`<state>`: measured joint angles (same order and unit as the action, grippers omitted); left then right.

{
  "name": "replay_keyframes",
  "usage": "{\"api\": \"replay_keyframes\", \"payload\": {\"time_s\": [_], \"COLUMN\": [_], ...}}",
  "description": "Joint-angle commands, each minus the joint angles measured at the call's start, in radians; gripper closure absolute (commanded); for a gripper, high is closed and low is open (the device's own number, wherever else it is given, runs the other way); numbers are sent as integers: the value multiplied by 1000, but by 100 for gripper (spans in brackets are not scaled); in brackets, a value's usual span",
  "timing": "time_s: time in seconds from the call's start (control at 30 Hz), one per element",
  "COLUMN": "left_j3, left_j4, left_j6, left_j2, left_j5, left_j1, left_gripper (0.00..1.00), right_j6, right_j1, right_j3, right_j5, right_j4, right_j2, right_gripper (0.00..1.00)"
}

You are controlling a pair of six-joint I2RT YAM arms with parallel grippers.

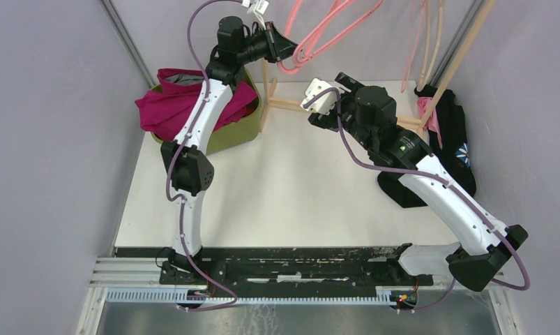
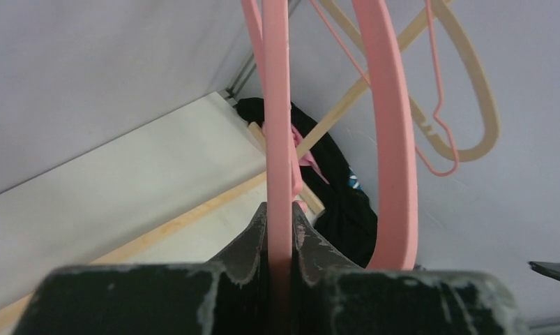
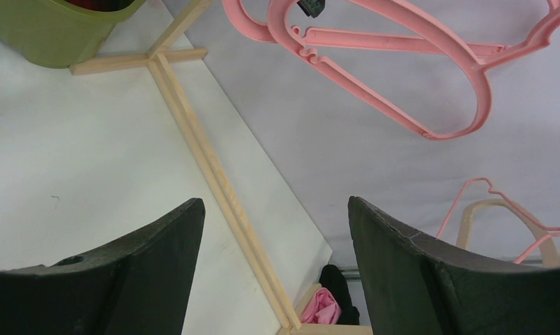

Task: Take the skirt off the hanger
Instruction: Place the hanger at the clothesline.

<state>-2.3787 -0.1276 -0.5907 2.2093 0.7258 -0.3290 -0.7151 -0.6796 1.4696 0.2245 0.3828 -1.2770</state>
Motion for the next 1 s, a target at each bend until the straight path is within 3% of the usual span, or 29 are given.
{"api": "replay_keyframes", "payload": {"time_s": [0.0, 0.1, 0.2, 0.43, 0.63, 0.97], "left_j3": [-137, -165, -159, -153, -131, -69], "left_j4": [-55, -151, -139, 202, 270, -110], "left_j6": [178, 312, 372, 21, -40, 278], "left_j2": [-14, -27, -44, 6, 0, -61], "left_j5": [-170, -288, -332, -87, -39, -109], "left_j1": [-11, -41, -70, -53, -46, -46], "left_gripper": [97, 97, 97, 97, 97, 97], "right_j6": [-10, -11, -10, -10, -12, 2], "right_j1": [3, 3, 2, 3, 4, 5], "right_j3": [32, 29, 29, 21, -3, -7], "right_j5": [22, 23, 22, 36, 46, 24], "right_j4": [-26, -23, -25, -22, -25, -40], "right_j2": [29, 28, 26, 38, 57, 49], "right_gripper": [19, 19, 19, 19, 19, 19]}}
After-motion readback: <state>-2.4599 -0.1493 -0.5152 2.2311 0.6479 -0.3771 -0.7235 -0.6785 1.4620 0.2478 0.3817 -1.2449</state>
